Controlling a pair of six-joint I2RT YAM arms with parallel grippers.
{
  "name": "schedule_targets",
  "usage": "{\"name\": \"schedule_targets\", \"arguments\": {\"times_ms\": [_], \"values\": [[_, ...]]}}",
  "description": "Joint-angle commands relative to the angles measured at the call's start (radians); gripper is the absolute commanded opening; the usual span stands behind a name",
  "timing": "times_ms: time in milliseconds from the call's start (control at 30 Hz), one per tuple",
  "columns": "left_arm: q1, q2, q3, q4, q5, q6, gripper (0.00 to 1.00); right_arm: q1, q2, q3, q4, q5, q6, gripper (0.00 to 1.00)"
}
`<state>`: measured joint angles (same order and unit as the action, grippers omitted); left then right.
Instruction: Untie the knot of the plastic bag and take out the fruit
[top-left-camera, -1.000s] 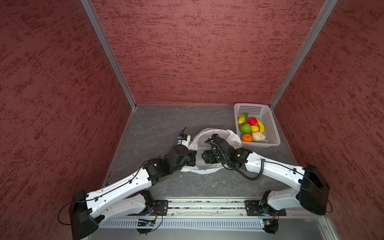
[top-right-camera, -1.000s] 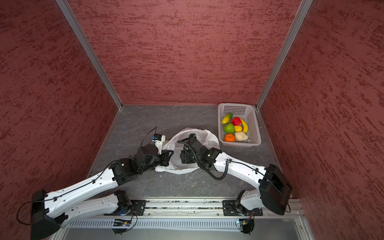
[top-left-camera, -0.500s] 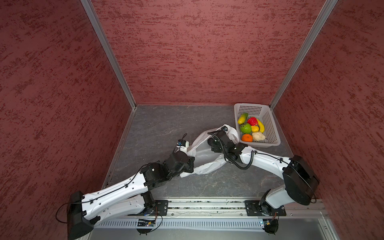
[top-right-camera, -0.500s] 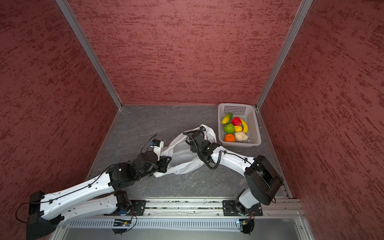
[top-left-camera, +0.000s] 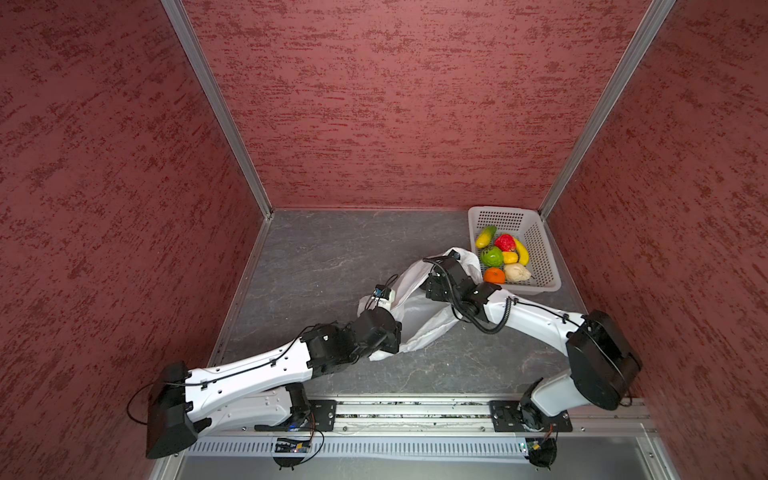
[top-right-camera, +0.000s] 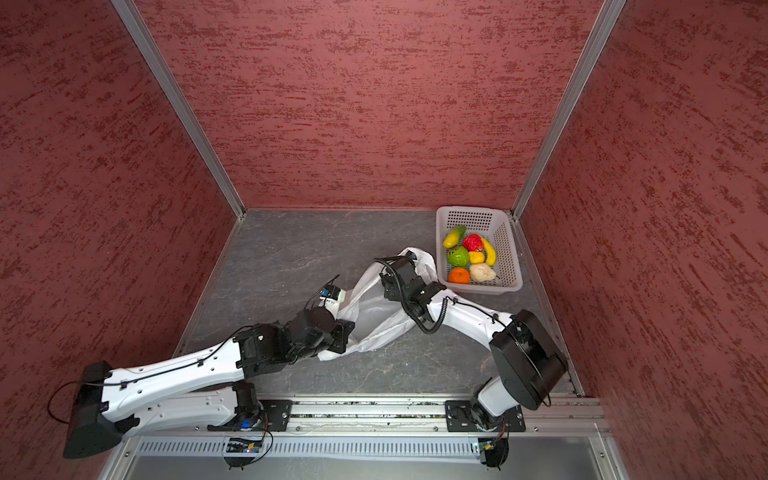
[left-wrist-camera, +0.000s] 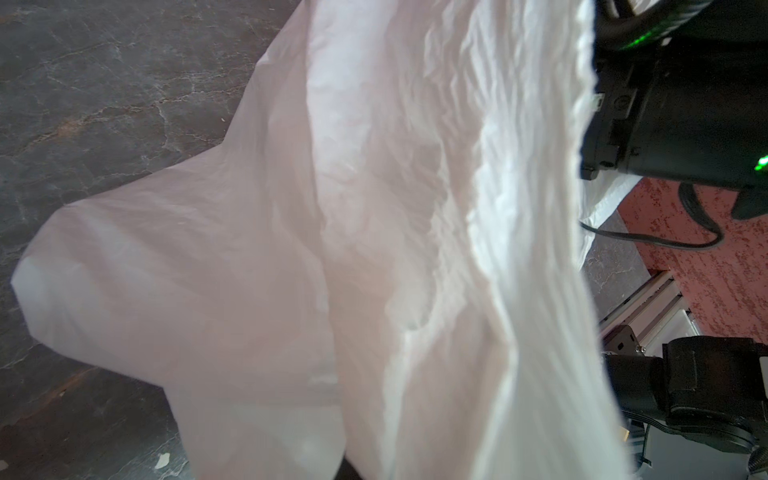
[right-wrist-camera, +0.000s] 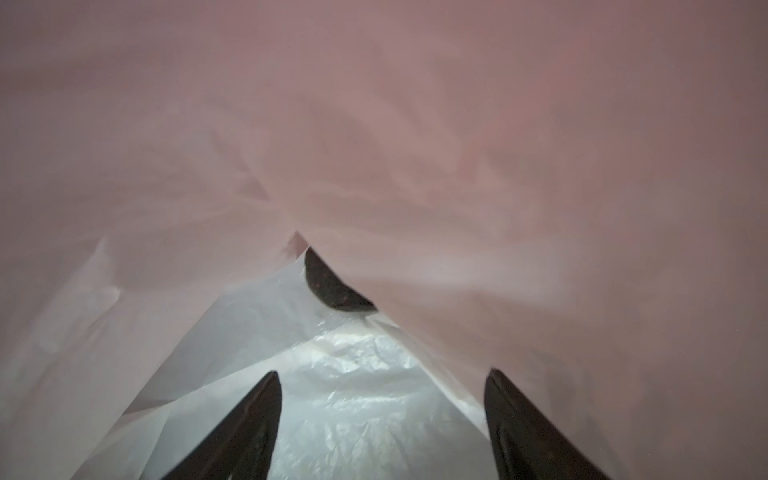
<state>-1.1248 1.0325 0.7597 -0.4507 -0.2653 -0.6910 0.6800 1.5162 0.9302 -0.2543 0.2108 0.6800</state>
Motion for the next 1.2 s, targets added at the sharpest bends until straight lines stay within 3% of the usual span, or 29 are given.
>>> {"name": "schedule_targets", "arguments": {"times_ms": [0,167,333,467,600,800,1000,1167], "values": [[-0.01,0.012,0.03,0.034,-0.014,0.025,0.0,0.007,-0.04,-0.031,0.066,-0.127,0.11,0.78],[-0.011,0.013,0.037,0.025,-0.013,0.019,0.03,0.007,-0.021,-0.039,0.071,-0.131,0.135,0.77],[-0.01,-0.035,0.078,-0.044,-0.002,0.037,0.5,0.007,-0.017,-0.032,0.046,-0.126,0.117,0.78],[-0.009,-0.063,0.13,-0.113,0.019,0.058,0.7,0.007,-0.015,-0.051,0.054,-0.135,0.119,0.78],[-0.009,-0.072,0.189,-0.171,0.03,0.085,0.83,0.007,-0.028,-0.073,0.068,-0.146,0.126,0.78],[0.035,-0.024,0.328,-0.242,0.053,0.167,0.93,0.007,-0.085,-0.103,0.073,-0.171,0.11,0.78],[0.198,0.076,0.409,-0.218,0.241,0.276,0.94,0.008,-0.182,-0.101,0.03,-0.212,0.111,0.81],[0.254,0.209,0.489,-0.189,0.414,0.382,0.95,0.008,-0.217,-0.073,-0.091,-0.232,0.163,0.83]]}}
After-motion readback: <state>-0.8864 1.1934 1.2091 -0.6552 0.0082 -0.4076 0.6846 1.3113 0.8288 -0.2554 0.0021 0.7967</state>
